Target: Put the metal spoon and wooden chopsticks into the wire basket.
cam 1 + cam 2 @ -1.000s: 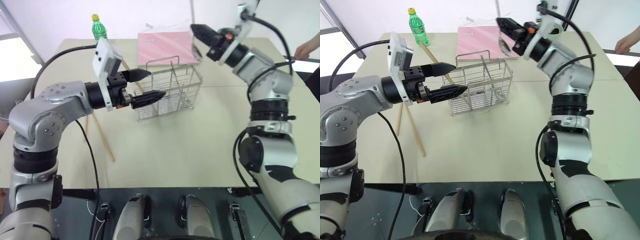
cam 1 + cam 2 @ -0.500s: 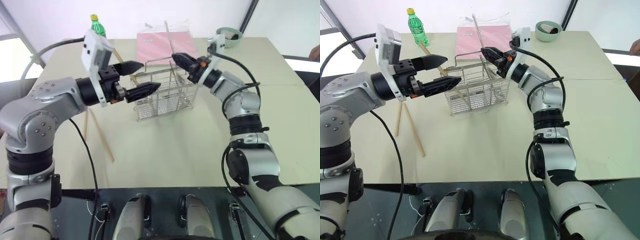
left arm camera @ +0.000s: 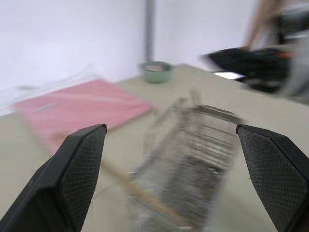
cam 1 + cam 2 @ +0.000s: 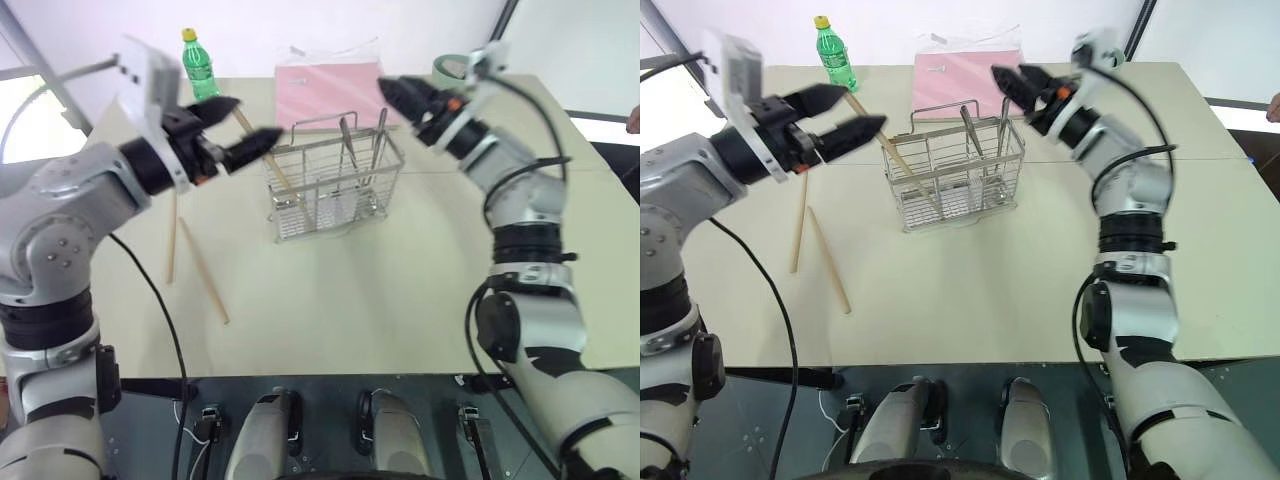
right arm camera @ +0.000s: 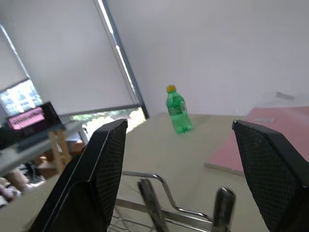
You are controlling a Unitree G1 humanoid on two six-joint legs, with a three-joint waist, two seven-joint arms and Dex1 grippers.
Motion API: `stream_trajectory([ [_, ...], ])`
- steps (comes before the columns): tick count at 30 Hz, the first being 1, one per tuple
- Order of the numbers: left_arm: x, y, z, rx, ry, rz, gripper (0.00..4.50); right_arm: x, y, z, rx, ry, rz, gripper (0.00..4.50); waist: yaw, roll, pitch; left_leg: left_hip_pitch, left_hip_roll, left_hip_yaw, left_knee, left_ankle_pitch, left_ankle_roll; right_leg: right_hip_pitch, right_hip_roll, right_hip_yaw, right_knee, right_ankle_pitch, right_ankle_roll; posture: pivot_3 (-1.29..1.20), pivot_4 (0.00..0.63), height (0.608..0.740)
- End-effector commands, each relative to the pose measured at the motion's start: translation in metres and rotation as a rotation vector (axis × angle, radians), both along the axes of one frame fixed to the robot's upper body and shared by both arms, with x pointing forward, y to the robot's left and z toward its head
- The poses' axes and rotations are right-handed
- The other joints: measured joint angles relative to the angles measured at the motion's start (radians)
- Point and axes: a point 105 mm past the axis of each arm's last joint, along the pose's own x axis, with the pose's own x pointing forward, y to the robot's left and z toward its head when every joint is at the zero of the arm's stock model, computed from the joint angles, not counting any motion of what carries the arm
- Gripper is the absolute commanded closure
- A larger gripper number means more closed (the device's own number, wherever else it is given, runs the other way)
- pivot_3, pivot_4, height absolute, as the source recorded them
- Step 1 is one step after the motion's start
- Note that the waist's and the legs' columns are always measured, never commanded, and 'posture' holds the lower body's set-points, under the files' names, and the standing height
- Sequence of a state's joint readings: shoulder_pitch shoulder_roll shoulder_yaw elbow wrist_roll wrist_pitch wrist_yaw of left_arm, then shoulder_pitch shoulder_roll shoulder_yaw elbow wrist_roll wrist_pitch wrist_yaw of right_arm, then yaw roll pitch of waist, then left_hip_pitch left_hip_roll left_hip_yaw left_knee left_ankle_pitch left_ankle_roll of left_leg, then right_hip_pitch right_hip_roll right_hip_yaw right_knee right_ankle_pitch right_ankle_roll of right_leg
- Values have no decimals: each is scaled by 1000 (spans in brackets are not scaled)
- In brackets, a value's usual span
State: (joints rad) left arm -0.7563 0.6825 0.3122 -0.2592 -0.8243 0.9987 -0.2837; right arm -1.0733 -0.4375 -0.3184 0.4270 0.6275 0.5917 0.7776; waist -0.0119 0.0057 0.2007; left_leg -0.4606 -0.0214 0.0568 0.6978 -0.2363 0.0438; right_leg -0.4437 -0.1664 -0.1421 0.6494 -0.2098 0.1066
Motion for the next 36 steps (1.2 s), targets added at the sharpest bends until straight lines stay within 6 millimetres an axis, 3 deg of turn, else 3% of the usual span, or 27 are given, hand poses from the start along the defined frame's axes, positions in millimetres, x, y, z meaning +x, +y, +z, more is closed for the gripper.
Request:
stream_trajectory([
  [1,17,53,-3,-94,83,301,0,-49,4,48,-10,-161,192,958,0,0,0,0,0,0,0,-1,2,0,0,0,0,0,0,0,150,686],
  [3,28,81,-25,-103,220,472,0,-72,11,39,-119,-163,306,958,1,-1,0,0,0,0,0,-2,3,0,0,0,0,0,0,0,150,686],
  [5,35,102,-53,-107,384,586,0,-95,19,16,-268,-139,416,958,2,-2,-1,0,0,0,0,-3,4,1,0,0,0,0,0,0,150,686],
  [8,46,105,-77,-67,507,599,0,-117,24,-18,-412,-72,525,958,6,-4,-1,1,0,-1,0,-3,5,1,0,-1,-1,0,1,0,150,686],
  [12,62,103,-99,-7,595,608,0,-122,24,-43,-486,-18,535,958,22,-6,0,0,0,0,1,-3,4,0,-1,-1,-1,0,0,0,150,686],
  [20,93,97,-133,57,676,595,0,-127,22,-47,-467,2,499,958,27,-8,1,-1,0,0,1,-4,-1,0,-2,-1,-3,1,0,0,150,686],
  [27,100,97,-155,41,711,610,0,-128,17,-47,-441,17,460,958,26,-9,1,-2,0,0,0,-5,1,0,-3,-2,-3,1,0,0,150,686],
  [30,102,96,-155,18,703,608,827,-127,15,-46,-431,25,449,901,26,-9,1,-1,0,0,0,-5,1,0,-3,-2,-2,1,-1,0,150,686],
  [36,103,97,-153,-8,696,614,3952,-126,10,-47,-437,35,431,901,35,-9,1,-2,-1,-1,1,-5,2,0,-4,-3,-3,2,0,0,150,686],
])
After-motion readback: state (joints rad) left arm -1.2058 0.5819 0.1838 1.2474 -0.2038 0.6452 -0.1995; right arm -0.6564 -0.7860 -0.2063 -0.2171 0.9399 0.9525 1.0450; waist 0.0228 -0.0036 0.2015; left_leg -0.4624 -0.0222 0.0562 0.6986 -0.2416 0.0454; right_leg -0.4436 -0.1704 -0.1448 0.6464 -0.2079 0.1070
